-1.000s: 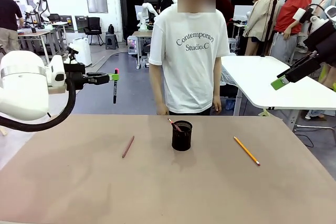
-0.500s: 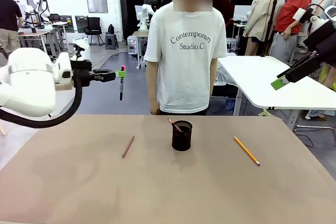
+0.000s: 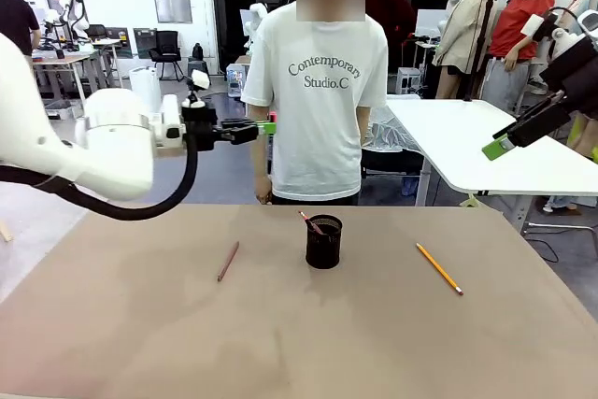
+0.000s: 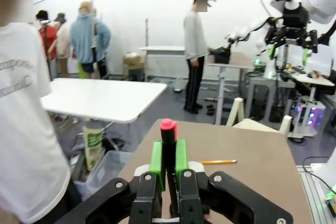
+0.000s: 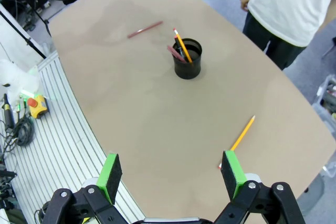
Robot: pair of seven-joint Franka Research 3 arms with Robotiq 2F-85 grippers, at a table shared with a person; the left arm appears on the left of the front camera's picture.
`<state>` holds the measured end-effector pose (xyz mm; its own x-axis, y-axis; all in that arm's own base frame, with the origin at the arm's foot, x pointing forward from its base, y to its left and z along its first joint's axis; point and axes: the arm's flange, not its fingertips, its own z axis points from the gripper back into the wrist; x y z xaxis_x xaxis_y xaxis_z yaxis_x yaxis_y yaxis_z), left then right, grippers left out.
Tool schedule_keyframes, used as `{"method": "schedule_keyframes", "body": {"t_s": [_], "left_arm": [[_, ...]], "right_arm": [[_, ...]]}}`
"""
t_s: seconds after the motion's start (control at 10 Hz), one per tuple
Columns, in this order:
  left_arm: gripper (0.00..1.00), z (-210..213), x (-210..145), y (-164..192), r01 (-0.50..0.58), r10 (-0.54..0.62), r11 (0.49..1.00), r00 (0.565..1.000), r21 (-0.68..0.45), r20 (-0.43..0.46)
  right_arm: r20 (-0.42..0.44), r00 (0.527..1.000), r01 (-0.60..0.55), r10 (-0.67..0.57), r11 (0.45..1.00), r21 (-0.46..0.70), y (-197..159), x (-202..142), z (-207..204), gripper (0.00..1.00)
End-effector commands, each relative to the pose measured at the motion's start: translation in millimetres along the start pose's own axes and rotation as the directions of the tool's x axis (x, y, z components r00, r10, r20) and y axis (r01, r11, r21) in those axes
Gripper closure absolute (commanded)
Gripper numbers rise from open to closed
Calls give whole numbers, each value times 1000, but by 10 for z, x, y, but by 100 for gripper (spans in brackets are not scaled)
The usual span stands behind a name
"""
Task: Place the pens into the pen holder.
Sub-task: Pick up a writing instrument from the table and place it into the Pen holder.
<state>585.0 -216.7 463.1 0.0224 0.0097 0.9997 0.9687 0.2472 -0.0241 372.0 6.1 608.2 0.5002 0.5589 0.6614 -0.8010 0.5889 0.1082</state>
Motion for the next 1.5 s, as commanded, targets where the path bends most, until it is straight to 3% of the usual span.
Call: {"method": "schedule_keyframes", "body": {"t_s": [0.0, 0.3, 0.8, 0.9, 1.4], "left_arm": [[100, -272, -92, 122, -7, 10, 994, 999, -107, 31], [100, -701, -262, 164, 31, -10, 975, 995, -218, 96], [100, -1101, -659, 104, 48, -40, 953, 999, -300, 32], [100, -1008, -575, 79, 11, 5, 967, 998, -255, 64], [100, -1113, -723, 110, 33, -18, 967, 998, -252, 61]], "right_arm": [[16, 1000, 3, -3, 1000, 16, 3, 16, 5, 0], [16, 1000, 3, -3, 1000, 16, 3, 16, 5, 0], [16, 1000, 3, -3, 1000, 16, 3, 16, 5, 0], [16, 1000, 3, -3, 1000, 16, 3, 16, 5, 0], [16, 1000, 3, -3, 1000, 16, 3, 16, 5, 0]]}}
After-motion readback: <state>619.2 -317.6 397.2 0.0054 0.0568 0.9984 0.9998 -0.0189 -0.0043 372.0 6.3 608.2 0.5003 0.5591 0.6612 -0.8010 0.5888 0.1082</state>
